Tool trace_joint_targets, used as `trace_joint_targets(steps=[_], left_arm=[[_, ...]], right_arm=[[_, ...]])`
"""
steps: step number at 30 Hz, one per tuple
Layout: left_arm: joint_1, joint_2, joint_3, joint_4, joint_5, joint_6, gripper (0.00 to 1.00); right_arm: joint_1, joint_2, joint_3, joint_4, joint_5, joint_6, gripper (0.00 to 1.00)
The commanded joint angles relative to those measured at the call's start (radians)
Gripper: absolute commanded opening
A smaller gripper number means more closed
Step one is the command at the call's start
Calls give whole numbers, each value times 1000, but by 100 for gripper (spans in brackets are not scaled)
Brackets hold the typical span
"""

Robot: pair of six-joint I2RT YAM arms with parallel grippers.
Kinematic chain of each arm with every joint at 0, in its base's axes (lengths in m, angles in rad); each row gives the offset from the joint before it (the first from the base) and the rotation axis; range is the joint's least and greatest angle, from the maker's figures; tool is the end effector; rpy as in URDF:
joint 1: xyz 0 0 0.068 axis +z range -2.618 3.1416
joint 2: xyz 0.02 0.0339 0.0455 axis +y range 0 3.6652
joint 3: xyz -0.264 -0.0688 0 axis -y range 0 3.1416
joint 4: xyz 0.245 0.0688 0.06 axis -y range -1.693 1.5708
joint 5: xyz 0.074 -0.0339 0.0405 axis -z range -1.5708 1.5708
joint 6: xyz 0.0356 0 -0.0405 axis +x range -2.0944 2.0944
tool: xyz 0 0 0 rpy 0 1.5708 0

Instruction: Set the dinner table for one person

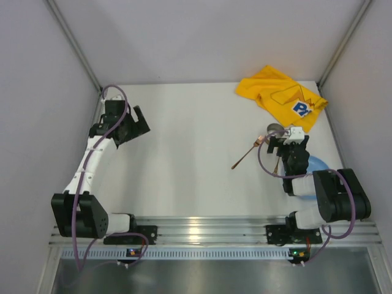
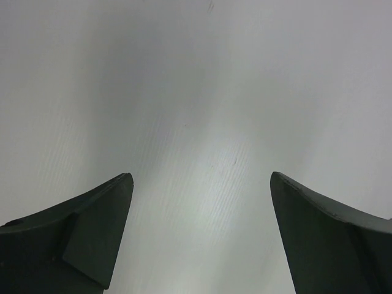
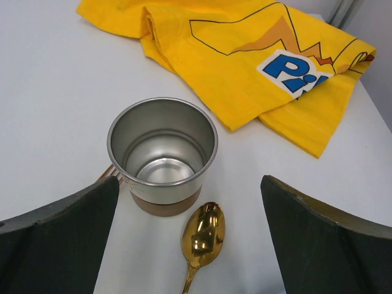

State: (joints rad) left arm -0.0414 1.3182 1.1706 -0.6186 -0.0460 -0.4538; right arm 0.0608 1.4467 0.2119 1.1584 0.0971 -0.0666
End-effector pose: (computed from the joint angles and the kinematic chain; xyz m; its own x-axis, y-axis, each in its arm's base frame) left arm 0.2840 -0.0101 0.3165 -0.6263 -0.4124 -0.6616 -0.2963 0.9109 -0.2872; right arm 0.2336 0.0108 0.1556 -0.0784 -0.0711 -0.9944 0.0309 0.9968 -0.0737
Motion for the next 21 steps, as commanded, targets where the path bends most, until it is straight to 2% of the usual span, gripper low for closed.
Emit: trace_joint_targets(steps=[1,5,9,10,14,18,21], left_arm=[[2,-10,38,-137,-54,-33,99],[2,26,116,-289,-108,-40,99],[2,-16,133,-299,10,-10,99],[2,-34,85,-288,9,-9,99],[11,-71,55,-368,5,7,98],[11,-96,76,-411,-48,3,99],[11,-106,93,-417,-25,10,98]], right_arm=[[-12,1,30,26,-3,16,100],[-13,1,30,26,-2,17,100],[-12,3,32,26,-4,16,100],[-10,0,30,26,-4,17,100],[-12,1,32,26,-4,17,100],[-13,0,32,26,-5,17,100],[-13,1,32,24,-4,17,100]])
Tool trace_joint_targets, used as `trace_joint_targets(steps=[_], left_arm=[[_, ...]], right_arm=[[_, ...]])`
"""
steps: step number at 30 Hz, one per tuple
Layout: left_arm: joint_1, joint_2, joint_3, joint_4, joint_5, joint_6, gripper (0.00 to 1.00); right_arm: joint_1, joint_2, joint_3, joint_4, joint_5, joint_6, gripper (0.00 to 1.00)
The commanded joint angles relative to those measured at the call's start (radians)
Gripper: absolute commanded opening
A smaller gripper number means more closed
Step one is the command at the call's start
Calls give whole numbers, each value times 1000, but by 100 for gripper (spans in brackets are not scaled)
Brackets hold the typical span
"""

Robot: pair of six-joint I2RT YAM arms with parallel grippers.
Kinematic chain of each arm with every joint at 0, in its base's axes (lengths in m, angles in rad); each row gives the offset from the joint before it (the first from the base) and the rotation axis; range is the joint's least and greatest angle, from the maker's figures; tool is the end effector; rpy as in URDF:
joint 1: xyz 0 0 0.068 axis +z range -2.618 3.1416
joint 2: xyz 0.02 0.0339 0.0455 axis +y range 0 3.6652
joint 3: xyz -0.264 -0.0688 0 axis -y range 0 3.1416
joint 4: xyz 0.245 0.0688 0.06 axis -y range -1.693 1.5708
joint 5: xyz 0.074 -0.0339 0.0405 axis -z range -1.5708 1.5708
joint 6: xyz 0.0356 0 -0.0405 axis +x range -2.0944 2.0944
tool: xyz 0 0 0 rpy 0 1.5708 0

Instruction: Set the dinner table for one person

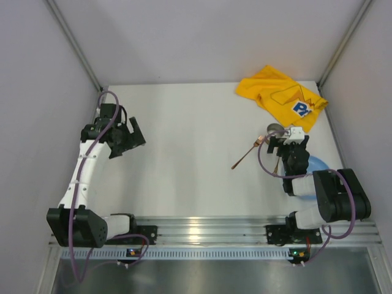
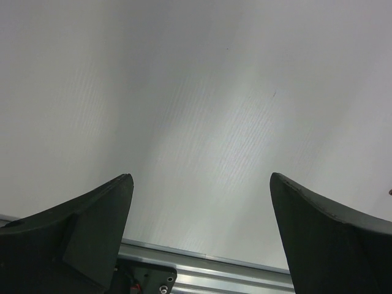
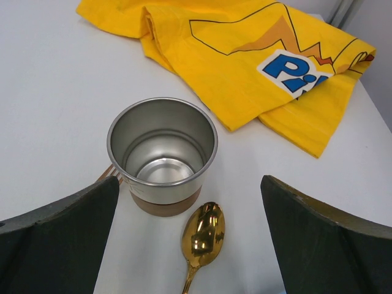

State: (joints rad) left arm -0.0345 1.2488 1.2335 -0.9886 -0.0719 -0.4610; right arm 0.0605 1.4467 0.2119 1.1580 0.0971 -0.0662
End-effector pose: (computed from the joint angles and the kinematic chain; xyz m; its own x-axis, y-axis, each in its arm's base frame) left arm 0.2411 -0.0058 0.3278 -0.7532 -0.4180 -0.5079 -0.3788 0.9069 -0.1846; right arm 0.2336 0.0107 0.1556 -0.0788 -0.0707 -0.9944 0.0312 0.9968 -0.0734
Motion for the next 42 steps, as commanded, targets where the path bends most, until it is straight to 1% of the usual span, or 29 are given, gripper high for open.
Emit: trace_joint_targets(steps=[1,3,7,9,10,11,12,13,14,15,16,17,18,19,20,21,22,23,24,25,26,27,28,29,30,31,32,35,42], left_arm=[[4,-40,27,-48,12,21,99],[4,-54,18,-53,29,28,98],[4,-83,1,-62,4,33,99],[4,-91,0,-58,0,35,98],[4,-91,1,-55,-5,35,99],[4,-88,3,-50,-8,35,98],[4,-83,4,-50,-11,33,98],[4,-78,4,-45,-15,33,98],[4,-74,3,-42,-17,30,98],[4,-74,-2,-38,-17,28,98],[4,-71,-5,-33,-23,25,98],[4,-68,-6,-24,-28,15,98],[4,-68,-5,-24,-34,9,99],[4,-68,-5,-19,-46,-2,99],[4,-69,-3,-16,-49,-7,98],[4,-75,-3,-1,-49,-7,99],[4,-77,-2,4,-46,-5,99],[4,-77,-2,5,-52,-5,99],[4,-77,0,7,-55,-5,99],[4,-77,1,7,-52,-5,98],[4,-78,0,5,-45,-4,98],[4,-83,-5,7,-40,-4,99],[4,-87,-8,5,-36,-4,99],[4,-91,-14,7,-35,-7,98],[4,-97,-25,8,-32,-10,99],[4,-106,-32,11,-31,-13,98],[4,-110,-38,13,-26,-21,98],[4,-120,-60,13,-14,-28,98],[4,-118,-92,16,-40,-41,99]], right_arm=[[-11,3,32,25,-5,16,100],[-11,3,32,25,-4,16,100],[-10,-8,32,28,15,17,100],[1,-64,85,-126,47,19,100],[4,-154,130,-232,47,16,100],[5,-195,192,-499,47,49,100],[5,-222,322,-589,21,60,100],[7,-268,387,-691,-15,93,100],[7,-285,491,-749,-39,110,100],[9,-299,535,-840,-40,115,100],[9,-315,572,-868,-11,126,100],[7,-316,624,-885,56,229,100],[7,-312,645,-987,283,350,100],[-2,-289,665,-1044,359,569,100],[-52,-270,688,-1035,324,563,100],[-94,-244,717,-1034,155,556,100],[-109,-164,760,-1076,120,560,100],[-126,-114,875,-1124,107,594,100],[-139,-58,941,-1156,46,606,100],[-155,58,1008,-1266,-1,620,100],[-192,122,1149,-1309,-57,649,100],[-211,183,1222,-1366,-162,667,100],[-229,311,1298,-1426,-198,693,100],[-263,376,1451,-1571,-223,751,100],[-280,439,1516,-1628,-268,782,100],[-295,539,1565,-1670,-296,811,97],[-321,575,1619,-1717,-318,871,92],[-340,633,1626,-1726,-326,928,92],[-306,712,1623,-1785,-321,910,89]])
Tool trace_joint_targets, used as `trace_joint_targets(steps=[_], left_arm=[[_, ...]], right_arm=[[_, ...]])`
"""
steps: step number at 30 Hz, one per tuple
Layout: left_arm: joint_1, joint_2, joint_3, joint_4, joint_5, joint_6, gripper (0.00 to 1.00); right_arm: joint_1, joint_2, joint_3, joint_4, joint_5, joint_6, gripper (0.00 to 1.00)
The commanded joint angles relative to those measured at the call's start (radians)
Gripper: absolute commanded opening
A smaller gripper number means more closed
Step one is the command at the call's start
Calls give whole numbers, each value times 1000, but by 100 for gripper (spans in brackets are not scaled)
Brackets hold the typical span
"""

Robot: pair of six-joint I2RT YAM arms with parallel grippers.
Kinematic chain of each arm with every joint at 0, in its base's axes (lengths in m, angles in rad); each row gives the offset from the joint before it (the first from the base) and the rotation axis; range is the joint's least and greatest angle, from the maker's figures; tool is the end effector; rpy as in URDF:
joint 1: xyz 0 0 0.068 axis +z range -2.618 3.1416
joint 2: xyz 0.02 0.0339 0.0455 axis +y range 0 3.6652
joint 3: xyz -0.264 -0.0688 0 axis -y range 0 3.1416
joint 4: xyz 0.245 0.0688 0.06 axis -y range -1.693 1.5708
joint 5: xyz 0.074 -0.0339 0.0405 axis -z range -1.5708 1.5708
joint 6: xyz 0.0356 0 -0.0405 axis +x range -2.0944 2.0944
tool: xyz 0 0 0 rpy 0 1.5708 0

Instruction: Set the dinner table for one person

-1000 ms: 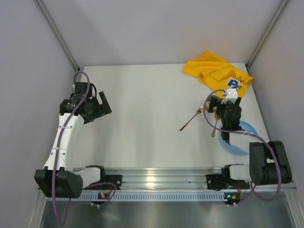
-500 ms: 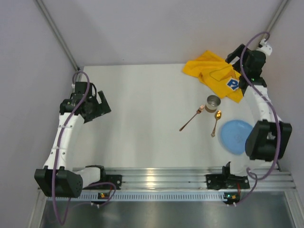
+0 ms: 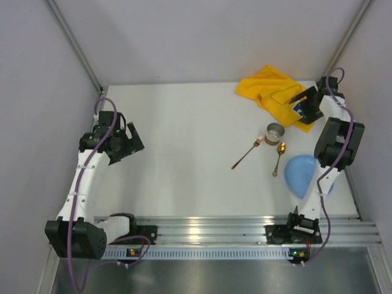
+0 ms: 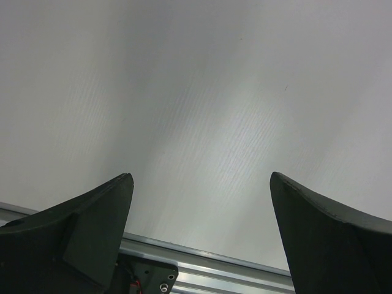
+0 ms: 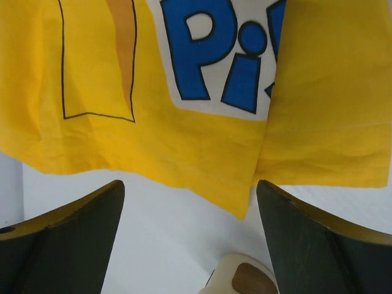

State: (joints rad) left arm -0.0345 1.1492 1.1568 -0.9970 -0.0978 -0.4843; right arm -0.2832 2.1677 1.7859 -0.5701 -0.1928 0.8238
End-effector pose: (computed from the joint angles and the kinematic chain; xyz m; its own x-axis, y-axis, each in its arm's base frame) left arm 0.2166 -0.0040 0.3248 -0.7302 -0.4384 -0.5240 -0.4059 0.8953 -0.1835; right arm 0.4640 -0.1279 0.2075 -0.4085 0.8689 -0.2797 0.6877 0.4944 0.5317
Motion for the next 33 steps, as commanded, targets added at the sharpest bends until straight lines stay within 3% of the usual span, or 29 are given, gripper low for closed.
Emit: trace_joint_targets(steps=[1,8,16,23,25,28,30,33], left_arm=[[4,-16,-20,27,-11,-19,98],[4,40,-19,40,9,-31,98],[4,61,-11,43,10,-34,98],[2,104,6,55,27,-27,98],[2,119,15,55,30,-22,98],[2,132,34,55,32,-14,98],[2,136,44,46,17,-13,99],[2,136,55,34,-28,-20,99]], right_arm=[[45,0,46,-66,-22,6,89],[88,21,-35,-77,-7,11,86],[102,-78,-129,-83,130,-6,86],[111,3,-120,-48,131,18,84],[113,38,-117,-12,127,20,77],[113,105,-54,1,105,20,51],[116,133,-23,3,90,20,40],[125,164,21,3,81,11,14]])
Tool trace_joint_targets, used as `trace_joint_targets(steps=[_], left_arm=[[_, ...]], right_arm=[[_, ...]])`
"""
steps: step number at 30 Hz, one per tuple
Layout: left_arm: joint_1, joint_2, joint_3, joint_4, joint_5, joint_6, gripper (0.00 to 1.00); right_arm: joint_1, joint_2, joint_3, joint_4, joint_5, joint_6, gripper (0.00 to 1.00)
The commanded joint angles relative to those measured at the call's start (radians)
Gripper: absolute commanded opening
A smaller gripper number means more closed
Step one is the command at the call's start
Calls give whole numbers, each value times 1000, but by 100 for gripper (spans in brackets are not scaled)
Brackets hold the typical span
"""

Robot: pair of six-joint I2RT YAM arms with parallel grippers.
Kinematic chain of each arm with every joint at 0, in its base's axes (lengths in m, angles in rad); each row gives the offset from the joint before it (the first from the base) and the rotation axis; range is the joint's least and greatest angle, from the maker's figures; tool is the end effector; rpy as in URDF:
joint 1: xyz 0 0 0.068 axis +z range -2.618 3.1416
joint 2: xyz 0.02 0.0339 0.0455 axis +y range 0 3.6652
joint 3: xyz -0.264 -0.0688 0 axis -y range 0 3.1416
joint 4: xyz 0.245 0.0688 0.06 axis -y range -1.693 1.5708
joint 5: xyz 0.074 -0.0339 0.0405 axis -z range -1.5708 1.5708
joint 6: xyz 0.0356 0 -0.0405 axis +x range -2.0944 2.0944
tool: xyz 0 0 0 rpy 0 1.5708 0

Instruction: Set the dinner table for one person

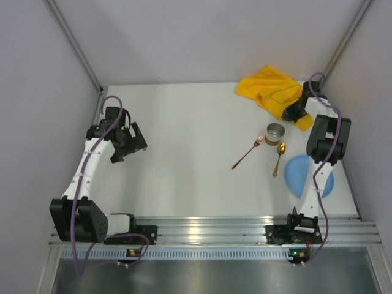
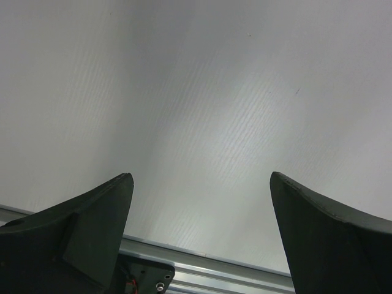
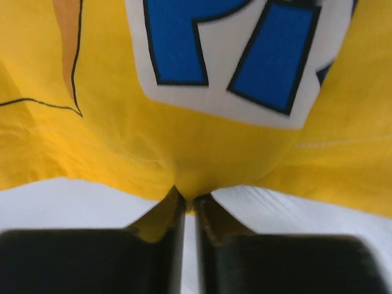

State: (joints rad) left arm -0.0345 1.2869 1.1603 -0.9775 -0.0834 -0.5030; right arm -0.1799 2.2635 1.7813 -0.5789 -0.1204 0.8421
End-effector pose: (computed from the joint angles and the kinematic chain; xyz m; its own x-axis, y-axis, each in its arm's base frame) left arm 0.2459 -0.0055 0.2977 -0.7805 -0.4537 -0.4301 -0.4330 0.8886 -0.1517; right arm 0.4797 -0.0829 0.1608 -0.4824 0.8405 -0.2467 0.7206 0.5409 0.4338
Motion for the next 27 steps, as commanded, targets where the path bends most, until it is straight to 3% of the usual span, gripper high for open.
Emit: trace_joint_targets(steps=[1,8,13,16,24,27], left_arm=[[2,-3,53,10,-52,-5,99],[2,-23,23,25,-55,7,98],[2,-44,-1,52,-29,17,98],[2,-67,-8,62,-13,18,97],[2,-190,-47,71,16,44,96],[2,-227,-57,68,28,63,96]], right_arm=[[26,71,38,11,7,-6,0],[100,5,122,-1,-7,-38,0],[265,57,497,-203,-33,-95,0],[365,15,561,-213,-48,-68,0],[670,-35,563,-223,-128,11,0],[776,-67,494,-211,-121,29,0]])
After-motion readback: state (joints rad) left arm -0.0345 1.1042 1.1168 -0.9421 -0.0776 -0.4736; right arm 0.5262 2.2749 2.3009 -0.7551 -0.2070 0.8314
